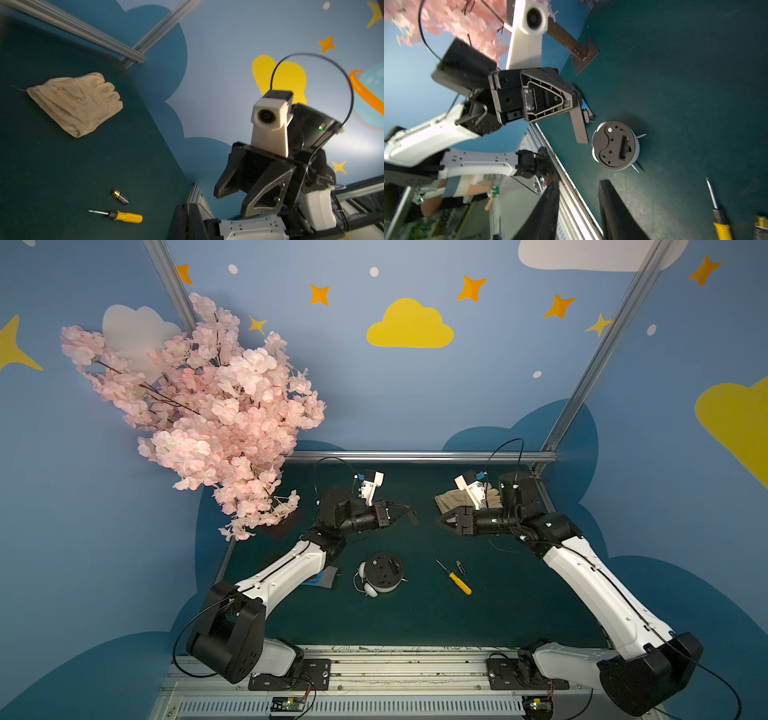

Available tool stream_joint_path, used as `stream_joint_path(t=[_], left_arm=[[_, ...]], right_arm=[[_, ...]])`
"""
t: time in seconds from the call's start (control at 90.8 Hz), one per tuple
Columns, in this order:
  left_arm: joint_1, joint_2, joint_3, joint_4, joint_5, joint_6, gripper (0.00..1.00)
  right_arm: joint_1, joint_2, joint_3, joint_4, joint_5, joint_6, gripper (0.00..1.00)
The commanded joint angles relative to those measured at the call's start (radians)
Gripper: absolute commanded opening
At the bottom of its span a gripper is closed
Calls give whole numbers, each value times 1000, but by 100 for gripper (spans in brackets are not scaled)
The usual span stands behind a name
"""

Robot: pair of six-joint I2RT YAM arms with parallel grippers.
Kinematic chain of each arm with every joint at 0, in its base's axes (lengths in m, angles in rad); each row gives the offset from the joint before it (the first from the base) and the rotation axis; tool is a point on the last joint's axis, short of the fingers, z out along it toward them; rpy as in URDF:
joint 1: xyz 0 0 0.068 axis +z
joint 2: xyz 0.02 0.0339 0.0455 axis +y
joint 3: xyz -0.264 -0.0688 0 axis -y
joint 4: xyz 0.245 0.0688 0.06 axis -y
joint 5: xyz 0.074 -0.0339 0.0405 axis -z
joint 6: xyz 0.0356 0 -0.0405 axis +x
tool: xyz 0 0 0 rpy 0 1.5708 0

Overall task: Remove the battery from the alarm
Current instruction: Pick up the cover from the center of the board.

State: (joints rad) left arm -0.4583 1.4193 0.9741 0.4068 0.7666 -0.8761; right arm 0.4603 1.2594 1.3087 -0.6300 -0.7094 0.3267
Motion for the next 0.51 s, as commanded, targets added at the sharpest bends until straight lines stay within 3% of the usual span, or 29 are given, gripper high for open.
stream_joint_path(t=[0.0,0.496], left_arm=[[-1,-32,63,-161,164,158,3],[-12,-1,40,62,230,-18,3]], right_arm=[[25,47,54,-177,-29,-180,36],[69,62,-19,115,-136,-24,25]])
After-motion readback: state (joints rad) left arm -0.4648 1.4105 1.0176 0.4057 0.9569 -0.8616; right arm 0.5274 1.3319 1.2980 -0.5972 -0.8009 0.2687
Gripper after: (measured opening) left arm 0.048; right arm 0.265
